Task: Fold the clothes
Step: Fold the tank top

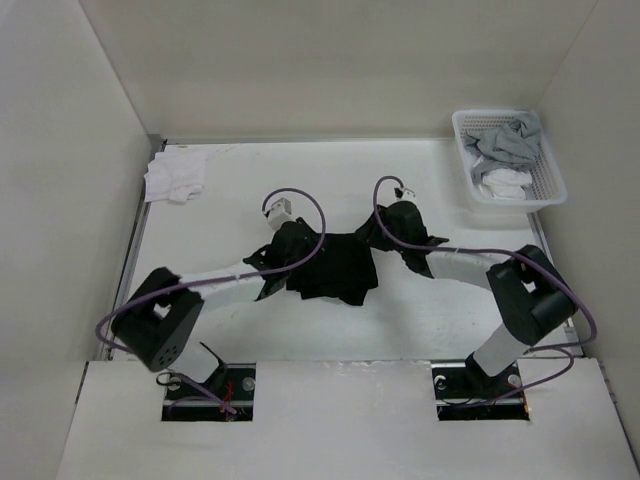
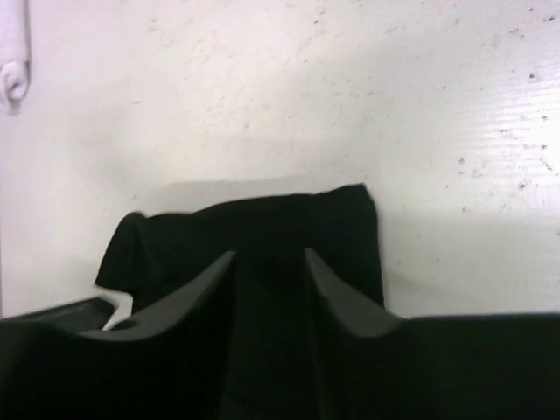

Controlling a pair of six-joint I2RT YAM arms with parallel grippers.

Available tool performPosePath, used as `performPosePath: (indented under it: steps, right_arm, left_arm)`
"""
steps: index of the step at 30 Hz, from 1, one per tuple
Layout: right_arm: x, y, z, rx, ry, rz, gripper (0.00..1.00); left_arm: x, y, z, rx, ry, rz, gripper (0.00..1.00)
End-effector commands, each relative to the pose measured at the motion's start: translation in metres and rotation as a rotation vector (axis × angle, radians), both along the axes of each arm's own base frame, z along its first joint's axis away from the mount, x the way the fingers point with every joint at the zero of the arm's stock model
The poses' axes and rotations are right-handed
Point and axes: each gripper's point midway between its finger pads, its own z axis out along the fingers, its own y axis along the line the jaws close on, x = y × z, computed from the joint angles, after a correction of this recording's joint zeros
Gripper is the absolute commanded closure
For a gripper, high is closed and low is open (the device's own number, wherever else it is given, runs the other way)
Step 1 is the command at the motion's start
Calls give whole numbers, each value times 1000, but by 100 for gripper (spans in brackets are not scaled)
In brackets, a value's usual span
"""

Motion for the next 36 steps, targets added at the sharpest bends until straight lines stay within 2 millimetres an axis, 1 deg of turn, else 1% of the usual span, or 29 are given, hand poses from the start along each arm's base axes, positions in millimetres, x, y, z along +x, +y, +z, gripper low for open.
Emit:
performPosePath:
  steps: [1, 2, 3, 4, 6, 7, 9, 12, 13, 14, 16, 17, 18, 20, 22, 24, 26, 28, 32, 34, 36]
  right_arm:
    - [28, -5, 10, -1, -48, -40, 52]
    - [30, -7, 2, -16, -23, -42, 51]
    - [30, -7, -7, -30, 9, -35, 50]
    - [28, -6, -15, -43, 39, -26, 50]
    - [26, -7, -26, -52, 69, -32, 53]
    - [23, -7, -31, -51, 82, -32, 56]
    - [20, -6, -39, -38, 106, -32, 63]
    - [17, -5, -49, -29, 129, -36, 89]
    - [17, -6, -51, -22, 132, -45, 94]
    - [16, -8, -52, -19, 133, -56, 96]
    - [20, -20, -47, -18, 115, -103, 96]
    - [21, -27, -44, -24, 103, -131, 96]
    - [22, -35, -40, -27, 90, -156, 93]
    - [21, -42, -30, -17, 63, -177, 80]
    - [19, -45, -16, 8, 23, -184, 66]
    - [15, -46, 0, 36, -10, -180, 60]
    - [10, -46, 18, 50, -48, -167, 55]
    - [3, -49, 35, 61, -90, -158, 52]
    - [-14, -62, 73, 70, -210, -146, 48]
    - [-24, -72, 85, 64, -261, -155, 47]
    - [-33, -84, 91, 52, -306, -175, 47]
  left_arm:
    - [34, 8, -1, -30, -51, 31, 77]
    - [38, 13, -7, -22, -42, 42, 77]
    - [42, 21, -17, -10, -24, 57, 77]
    - [45, 30, -26, -1, -8, 76, 77]
    - [49, 49, -44, 26, 24, 113, 77]
    - [49, 58, -53, 35, 39, 129, 77]
    - [49, 66, -64, 34, 58, 137, 77]
    - [46, 70, -76, 26, 76, 136, 77]
    - [44, 72, -78, 23, 77, 138, 77]
    - [43, 73, -80, 23, 79, 139, 77]
    - [41, 79, -77, 21, 68, 150, 77]
    - [40, 82, -74, 21, 60, 155, 77]
    - [39, 85, -70, 20, 51, 160, 77]
    - [34, 92, -56, 22, 17, 161, 75]
    - [29, 97, -42, 29, -21, 164, 71]
    - [22, 109, -23, 52, -63, 183, 64]
    - [13, 120, -8, 84, -93, 200, 57]
    - [3, 127, 1, 124, -108, 196, 51]
    - [-18, 140, 6, 173, -111, 179, 44]
    - [-27, 148, 9, 181, -114, 182, 41]
    - [-34, 157, 16, 181, -121, 197, 39]
